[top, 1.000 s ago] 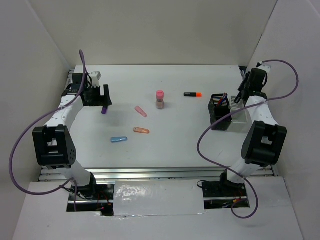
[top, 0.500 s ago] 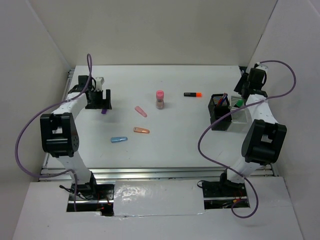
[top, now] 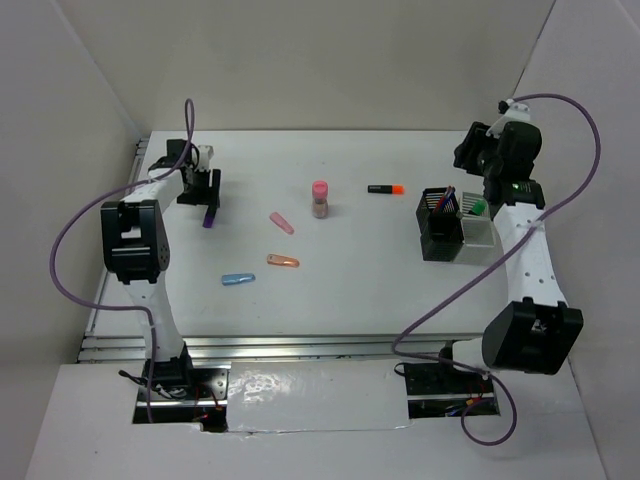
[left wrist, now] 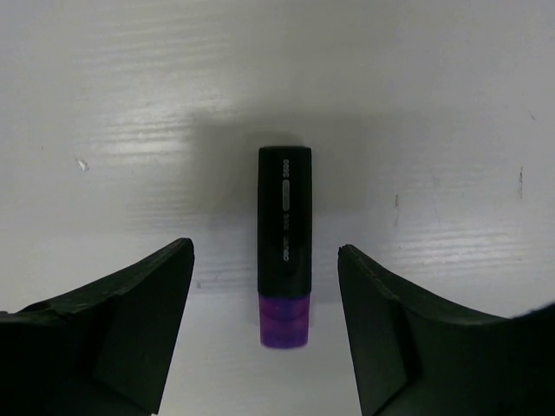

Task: Sort the stationery into containers
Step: Pick up the pen from the center of the board.

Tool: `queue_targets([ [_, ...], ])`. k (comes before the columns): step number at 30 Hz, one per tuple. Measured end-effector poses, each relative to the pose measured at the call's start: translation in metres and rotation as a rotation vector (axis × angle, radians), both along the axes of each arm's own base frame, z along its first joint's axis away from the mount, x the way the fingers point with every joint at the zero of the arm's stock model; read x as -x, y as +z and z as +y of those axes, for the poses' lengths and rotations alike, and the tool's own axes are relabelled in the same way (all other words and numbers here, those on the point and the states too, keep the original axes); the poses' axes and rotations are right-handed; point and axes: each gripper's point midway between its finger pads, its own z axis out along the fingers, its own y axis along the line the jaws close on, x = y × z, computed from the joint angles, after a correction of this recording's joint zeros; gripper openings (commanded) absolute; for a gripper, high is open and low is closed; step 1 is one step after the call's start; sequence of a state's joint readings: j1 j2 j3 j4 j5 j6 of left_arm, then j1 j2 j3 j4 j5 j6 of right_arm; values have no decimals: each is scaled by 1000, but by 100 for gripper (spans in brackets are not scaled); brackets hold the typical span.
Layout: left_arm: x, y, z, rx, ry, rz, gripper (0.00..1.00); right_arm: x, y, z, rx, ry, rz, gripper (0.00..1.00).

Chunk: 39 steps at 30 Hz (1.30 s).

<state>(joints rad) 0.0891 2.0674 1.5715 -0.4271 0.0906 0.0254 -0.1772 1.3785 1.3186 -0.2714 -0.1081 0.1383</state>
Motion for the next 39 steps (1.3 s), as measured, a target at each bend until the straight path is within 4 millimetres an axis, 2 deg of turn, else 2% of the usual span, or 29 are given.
queue_targets([
  [4,-14,-9,-2,0,-6,5,70,11,20,28,24,114,-45,54],
  [8,-18,-20,-5,2,-12,23,58,20,24,50,37,201,-46,54],
  [10,-20,-24,-5,1,-11,32,56,25,27,59,49,243,-50,54],
  [14,-24,-24,-7,4,-13,31,49,44,51,93,109,374,-120,55],
  [18,-22,-25,-9,19,4,43,39,72,73,137,200,540,-214,56],
  [21,-18,-24,-13,62,15,46,35,98,79,173,291,686,-283,59],
  [24,1,-20,-22,153,32,70,26,120,79,204,382,815,-340,70],
  [25,8,-17,-26,193,36,79,23,126,79,214,409,853,-358,70],
  [27,21,-3,-34,285,54,82,15,135,77,232,452,921,-384,71],
  [29,26,18,-43,371,66,59,7,141,74,245,487,965,-399,71],
  [32,28,65,-55,490,64,-12,1,148,70,260,536,1017,-419,71],
  [34,31,95,-67,561,49,-53,0,153,64,269,572,1055,-429,71],
  [36,36,117,-79,622,24,-68,0,157,58,279,633,1101,-454,71],
  [39,49,132,-97,708,-3,-34,0,169,46,296,739,1194,-507,71],
])
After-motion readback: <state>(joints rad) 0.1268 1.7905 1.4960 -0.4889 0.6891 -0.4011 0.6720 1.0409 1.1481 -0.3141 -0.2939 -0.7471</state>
